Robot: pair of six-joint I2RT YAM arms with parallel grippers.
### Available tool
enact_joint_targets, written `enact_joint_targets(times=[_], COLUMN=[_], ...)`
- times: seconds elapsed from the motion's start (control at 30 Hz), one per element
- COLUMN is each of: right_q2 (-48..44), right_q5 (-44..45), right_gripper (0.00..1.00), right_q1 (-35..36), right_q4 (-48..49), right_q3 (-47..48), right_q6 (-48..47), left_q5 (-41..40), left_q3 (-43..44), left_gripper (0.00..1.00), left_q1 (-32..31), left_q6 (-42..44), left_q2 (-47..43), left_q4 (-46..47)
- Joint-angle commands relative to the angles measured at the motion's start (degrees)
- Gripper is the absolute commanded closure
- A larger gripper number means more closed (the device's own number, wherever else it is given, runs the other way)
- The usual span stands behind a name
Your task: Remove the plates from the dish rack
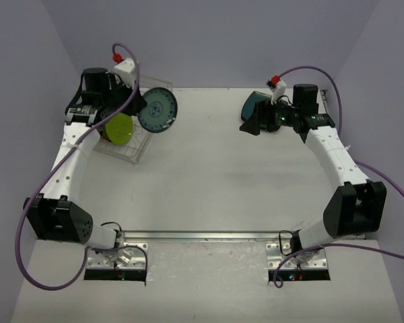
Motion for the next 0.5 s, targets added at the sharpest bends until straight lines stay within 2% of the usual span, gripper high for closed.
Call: enact_joint_targets(times=[0.0, 0.2, 0.27, 0.47], right_q2=[0.5, 2.16, 3.04, 5.77], right_q5=[-8.51, -8.51, -7.15, -5.98], right_gripper=[0.06, 0.15, 0.22, 0.32], right_q1=[4.6, 11.35, 13.31, 14.64], right_q4=[10.47, 11.96, 11.44, 11.15], right_q3=[0.9, 0.21, -0.46, -0.61], right_q6=[10.78, 10.68, 9.54, 7.65], left_q5=[12.16, 16.75, 17.77, 20.13], left_q3=[-6.26, -8.38, -8.38, -8.38], left_gripper=[1.0, 1.0, 1.0, 1.0], left_q1=[-8.7, -10.85, -11.05, -11.32], left_q6=[-6.8, -8.92, -9.06, -9.76], left_q2=[-1.73, 0.57, 1.28, 3.25], left_q4=[4.69, 5.97, 5.99, 6.32])
